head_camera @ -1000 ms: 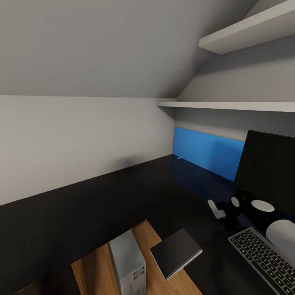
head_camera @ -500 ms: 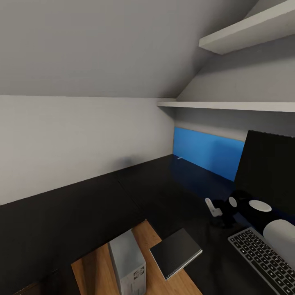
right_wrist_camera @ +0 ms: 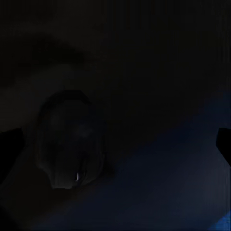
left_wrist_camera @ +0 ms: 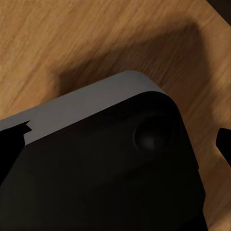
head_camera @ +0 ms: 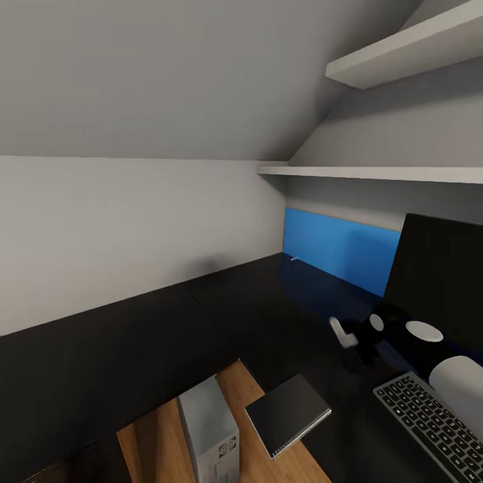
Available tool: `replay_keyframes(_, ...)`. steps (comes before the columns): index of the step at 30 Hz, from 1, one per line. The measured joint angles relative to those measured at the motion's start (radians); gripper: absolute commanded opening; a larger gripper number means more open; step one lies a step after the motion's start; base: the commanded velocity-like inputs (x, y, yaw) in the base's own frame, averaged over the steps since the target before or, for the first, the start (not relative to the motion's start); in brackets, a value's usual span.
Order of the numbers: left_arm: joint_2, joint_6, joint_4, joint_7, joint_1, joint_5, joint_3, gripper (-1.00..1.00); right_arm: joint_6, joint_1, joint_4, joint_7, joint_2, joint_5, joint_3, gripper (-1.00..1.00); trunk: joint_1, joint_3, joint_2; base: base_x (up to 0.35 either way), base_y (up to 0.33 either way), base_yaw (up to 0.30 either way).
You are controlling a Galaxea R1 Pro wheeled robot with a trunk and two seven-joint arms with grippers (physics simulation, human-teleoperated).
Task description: In the bedroom, organize the workspace by keeping the computer under the desk, ensuring the monitor is on the desk, placing the keyboard on the desk next to the monitor, placing the mouse on the desk next to the keyboard, moving the folder from the swivel chair onto the desk next to the mouse, stacking the notebook on top of the folder with the pen on top of the notebook, and positioning the swivel chair next to the desk.
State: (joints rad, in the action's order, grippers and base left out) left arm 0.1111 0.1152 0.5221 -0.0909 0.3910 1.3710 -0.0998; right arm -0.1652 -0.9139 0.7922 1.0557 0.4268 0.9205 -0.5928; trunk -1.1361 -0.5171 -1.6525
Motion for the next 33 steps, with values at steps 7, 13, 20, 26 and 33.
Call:
replay_keyframes(7, 0.0, 0.001, 0.0, 0.0, 0.0, 0.0, -0.001, 1.0, 0.083, -0.003, 0.247, 0.25, -0.004, 0.001, 0.137, 1.0, 0.0, 0.0, 0.0, 0.0, 0.0, 0.0)
replay_keyframes(13, 0.0, 0.003, 0.0, 0.0, 0.0, -0.001, -0.002, 1.0, 0.157, -0.003, 0.374, 0.359, -0.061, 0.01, 0.219, 1.0, 0.0, 0.0, 0.0, 0.0, 0.0, 0.0)
replay_keyframes(20, -0.001, 0.005, 0.0, 0.0, 0.0, -0.001, -0.003, 1.0, 0.18, -0.002, 0.412, 0.38, -0.1, 0.014, 0.244, 1.0, 0.0, 0.0, 0.0, 0.0, 0.0, 0.0)
replay_keyframes(26, -0.002, 0.01, 0.0, 0.0, 0.0, -0.002, -0.005, 1.0, 0.242, 0.0, 0.427, 0.322, -0.115, 0.01, 0.271, 1.0, 0.0, 0.0, 0.0, -0.035, 0.0, 0.0)
replay_keyframes(33, 0.024, 0.014, 0.008, 0.009, -0.009, -0.01, -0.004, 1.0, 0.244, -0.001, 0.461, 0.265, -0.094, 0.036, 0.306, 1.0, 0.0, 0.0, 0.0, -0.024, 0.0, 0.0)
